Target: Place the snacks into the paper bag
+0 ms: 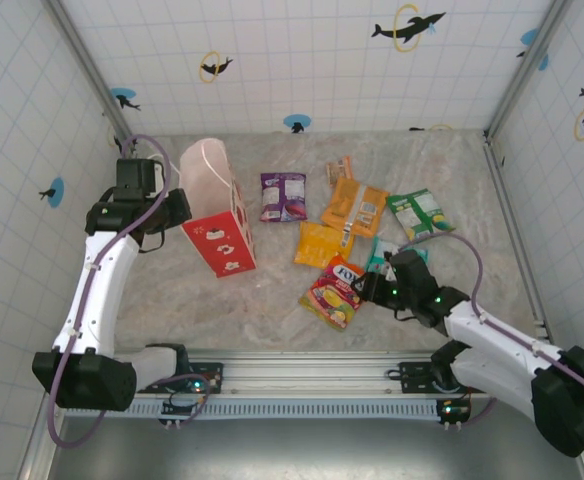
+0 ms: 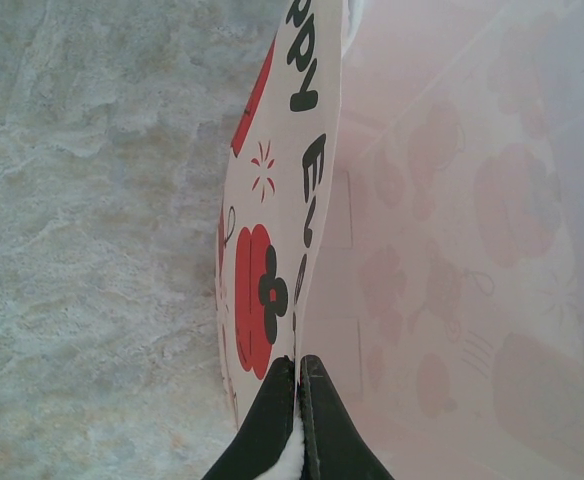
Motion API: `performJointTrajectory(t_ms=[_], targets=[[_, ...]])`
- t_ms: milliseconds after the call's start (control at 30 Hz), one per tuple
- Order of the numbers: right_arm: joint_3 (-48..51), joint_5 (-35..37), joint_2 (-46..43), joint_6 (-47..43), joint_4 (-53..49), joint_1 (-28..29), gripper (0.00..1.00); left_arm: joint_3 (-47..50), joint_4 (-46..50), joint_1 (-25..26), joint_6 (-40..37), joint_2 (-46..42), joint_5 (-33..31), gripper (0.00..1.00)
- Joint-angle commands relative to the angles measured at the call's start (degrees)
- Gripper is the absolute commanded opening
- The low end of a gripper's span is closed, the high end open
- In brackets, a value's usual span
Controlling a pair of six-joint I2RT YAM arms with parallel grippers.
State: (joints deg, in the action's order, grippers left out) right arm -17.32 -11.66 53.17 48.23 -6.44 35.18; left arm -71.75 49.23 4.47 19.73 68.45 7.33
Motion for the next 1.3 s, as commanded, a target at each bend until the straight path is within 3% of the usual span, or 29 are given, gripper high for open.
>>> performJointTrajectory(t_ms=[0, 267, 433, 467, 600, 733, 1000, 1267], targets=[[3.33, -2.60, -1.92, 4.47, 4.22, -0.19, 0.66, -0.94, 0.43, 0.23, 0.75, 0.91, 1.49, 0.00], [6.44, -5.45, 2.22, 6.89, 13.37, -0.20, 0.64, -0.82, -0.28, 0.22, 0.75, 0.91, 2.33, 0.00], [6.00, -6.79, 8.21, 5.98, 18.03, -0.20, 0.57, -1.31, -0.12, 0.19, 0.57, 1.00, 2.47, 0.00], [6.21, -6.80, 9.10, 5.80, 19.25, -0.20, 0.55, -1.38, -0.19, 0.23, 0.37, 0.92, 2.43, 0.00], [6.82, -6.45, 11.50, 5.01, 23.76, -0.13, 0.27, -1.57, 0.06, 0.19, -0.12, 0.90, 2.10, 0.00], [6.43, -4.44, 9.13, 3.45, 24.03, -0.05, 0.14, -2.54, 0.16, 0.17, -0.19, 1.01, 2.12, 0.00], [5.05, 0.38, 1.06, 1.15, 24.22, -0.03, 0.03, -3.84, 0.34, 0.11, -0.92, 1.41, 1.96, 0.00], [-1.58, 1.55, 0.45, -1.59, 20.45, 0.23, 0.00, -4.54, 0.07, 0.21, -1.10, 1.43, 2.25, 0.00]])
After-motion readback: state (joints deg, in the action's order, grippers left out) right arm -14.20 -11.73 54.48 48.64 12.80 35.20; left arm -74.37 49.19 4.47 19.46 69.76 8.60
